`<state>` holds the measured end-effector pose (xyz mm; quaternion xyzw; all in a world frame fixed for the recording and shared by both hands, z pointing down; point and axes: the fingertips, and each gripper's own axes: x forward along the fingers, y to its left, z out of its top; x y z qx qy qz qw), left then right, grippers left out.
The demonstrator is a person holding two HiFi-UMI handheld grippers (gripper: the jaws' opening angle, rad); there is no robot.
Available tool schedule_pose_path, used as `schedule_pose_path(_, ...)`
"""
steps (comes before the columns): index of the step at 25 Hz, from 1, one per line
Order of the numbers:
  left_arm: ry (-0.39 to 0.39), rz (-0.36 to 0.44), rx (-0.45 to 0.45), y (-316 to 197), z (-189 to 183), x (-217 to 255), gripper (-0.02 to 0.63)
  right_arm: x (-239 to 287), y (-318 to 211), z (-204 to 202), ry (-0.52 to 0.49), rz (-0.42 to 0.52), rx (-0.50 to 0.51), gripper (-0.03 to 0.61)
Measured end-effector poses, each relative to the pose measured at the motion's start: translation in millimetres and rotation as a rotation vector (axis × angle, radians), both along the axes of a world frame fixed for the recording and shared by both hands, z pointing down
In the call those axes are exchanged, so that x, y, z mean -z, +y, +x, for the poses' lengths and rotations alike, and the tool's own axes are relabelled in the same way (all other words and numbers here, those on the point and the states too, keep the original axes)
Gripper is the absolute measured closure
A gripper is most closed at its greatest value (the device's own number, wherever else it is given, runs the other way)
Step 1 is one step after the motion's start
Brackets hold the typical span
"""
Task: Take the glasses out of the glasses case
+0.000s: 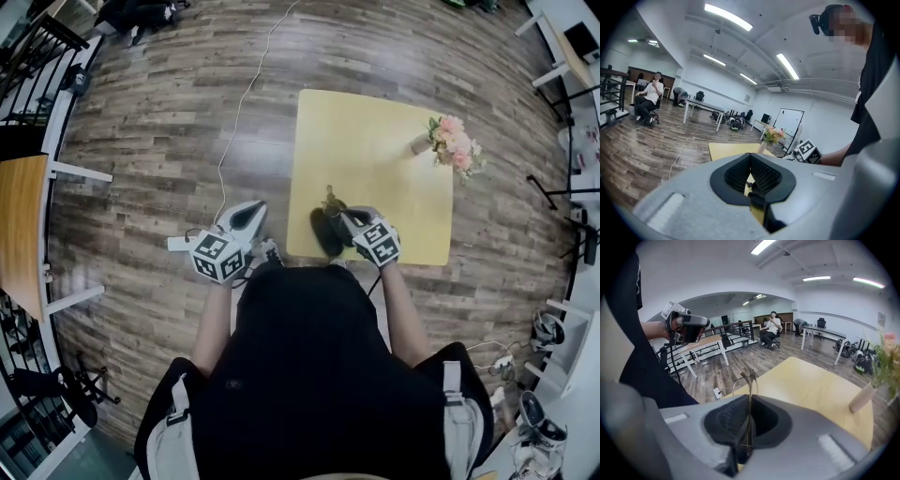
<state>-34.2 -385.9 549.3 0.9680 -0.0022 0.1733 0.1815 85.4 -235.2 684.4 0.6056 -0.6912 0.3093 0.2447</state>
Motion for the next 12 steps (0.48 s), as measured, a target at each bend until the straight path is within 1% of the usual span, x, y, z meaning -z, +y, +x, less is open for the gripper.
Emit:
schedule_pose_path(6, 0.004, 0.013, 0.045, 16, -1, 4, 0.603, 23, 4, -1, -0.011, 0.088, 0.089, 0.560)
schedule_pose_path(9, 0.006, 0.018, 0.076, 24, -3, 5, 0.603, 31, 10, 5, -0.034, 0.115, 0.069, 0.560)
schedule_pose_path(12, 0.004, 0.017, 0.098, 35, -4, 4, 0.603, 38, 15, 15, -0.037, 0.138, 0.046, 0.560)
